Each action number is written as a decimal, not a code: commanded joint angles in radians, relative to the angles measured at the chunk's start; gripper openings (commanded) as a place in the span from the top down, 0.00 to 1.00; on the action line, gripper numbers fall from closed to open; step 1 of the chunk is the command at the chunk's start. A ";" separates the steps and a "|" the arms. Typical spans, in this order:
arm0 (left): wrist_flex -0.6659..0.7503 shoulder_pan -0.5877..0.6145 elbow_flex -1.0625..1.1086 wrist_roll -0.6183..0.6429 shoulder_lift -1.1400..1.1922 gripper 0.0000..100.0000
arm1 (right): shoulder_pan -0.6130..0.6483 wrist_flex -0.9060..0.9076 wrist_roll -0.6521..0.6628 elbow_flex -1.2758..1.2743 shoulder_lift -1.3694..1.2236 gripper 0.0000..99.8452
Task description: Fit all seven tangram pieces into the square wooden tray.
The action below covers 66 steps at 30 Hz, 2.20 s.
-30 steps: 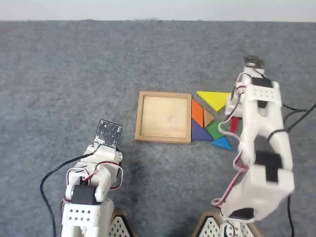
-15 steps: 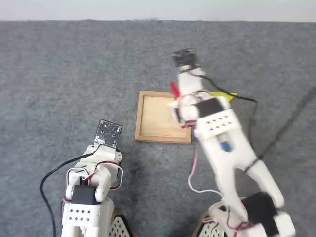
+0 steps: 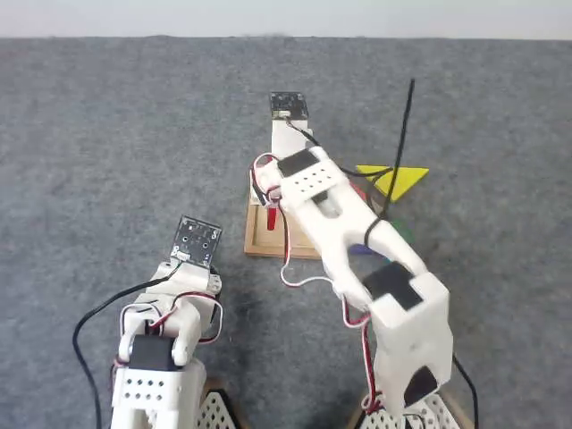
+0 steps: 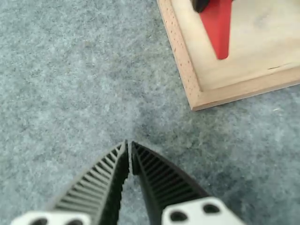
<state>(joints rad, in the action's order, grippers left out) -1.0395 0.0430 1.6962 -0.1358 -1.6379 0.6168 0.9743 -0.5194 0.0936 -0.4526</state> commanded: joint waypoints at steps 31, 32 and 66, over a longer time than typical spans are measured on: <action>-0.005 0.003 -0.007 0.008 -0.012 0.99 | -0.050 0.145 0.275 0.091 0.120 0.77; -0.005 0.003 -0.007 0.008 -0.012 0.99 | -0.050 0.154 0.281 0.091 0.137 0.77; -0.005 0.003 -0.007 0.008 -0.012 0.99 | -0.282 -0.522 0.543 -0.750 0.550 0.99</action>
<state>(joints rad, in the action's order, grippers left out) -1.0395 0.0430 1.6962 -0.1358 -1.6379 0.3483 0.4818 0.0115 -0.6690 0.0644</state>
